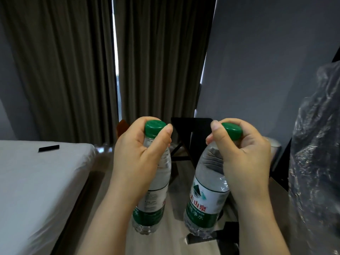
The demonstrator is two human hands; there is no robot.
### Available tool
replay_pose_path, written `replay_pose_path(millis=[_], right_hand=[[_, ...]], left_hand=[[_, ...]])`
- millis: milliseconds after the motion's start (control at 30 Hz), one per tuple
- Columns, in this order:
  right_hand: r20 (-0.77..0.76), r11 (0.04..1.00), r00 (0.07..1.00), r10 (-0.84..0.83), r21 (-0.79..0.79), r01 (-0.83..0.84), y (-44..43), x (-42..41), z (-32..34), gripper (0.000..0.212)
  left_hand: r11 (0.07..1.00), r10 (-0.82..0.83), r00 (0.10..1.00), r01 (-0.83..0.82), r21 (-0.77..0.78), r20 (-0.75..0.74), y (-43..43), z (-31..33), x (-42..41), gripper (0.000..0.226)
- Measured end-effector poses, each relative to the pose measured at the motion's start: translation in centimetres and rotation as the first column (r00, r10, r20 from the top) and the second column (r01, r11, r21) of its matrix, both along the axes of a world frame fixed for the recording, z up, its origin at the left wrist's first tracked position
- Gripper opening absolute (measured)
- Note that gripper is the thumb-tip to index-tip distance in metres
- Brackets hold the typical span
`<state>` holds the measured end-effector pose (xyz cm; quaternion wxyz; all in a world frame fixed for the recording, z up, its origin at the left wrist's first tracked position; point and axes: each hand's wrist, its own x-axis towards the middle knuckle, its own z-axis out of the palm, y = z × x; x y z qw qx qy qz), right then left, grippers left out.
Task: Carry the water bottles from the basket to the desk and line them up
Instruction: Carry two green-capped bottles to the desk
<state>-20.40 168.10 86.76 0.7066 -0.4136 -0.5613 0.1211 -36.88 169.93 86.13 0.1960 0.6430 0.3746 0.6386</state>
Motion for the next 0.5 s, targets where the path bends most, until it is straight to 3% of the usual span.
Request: replay_pose_path(millis=[500], right_hand=[[-0.025, 0.998, 0.999, -0.047, -0.033, 0.047, 26.7, 4.3, -0.5, 0.011]], left_hand=[[1.0, -0.021, 0.999, 0.021, -0.006, -0.04, 27.3, -0.2, 4.5, 0.023]])
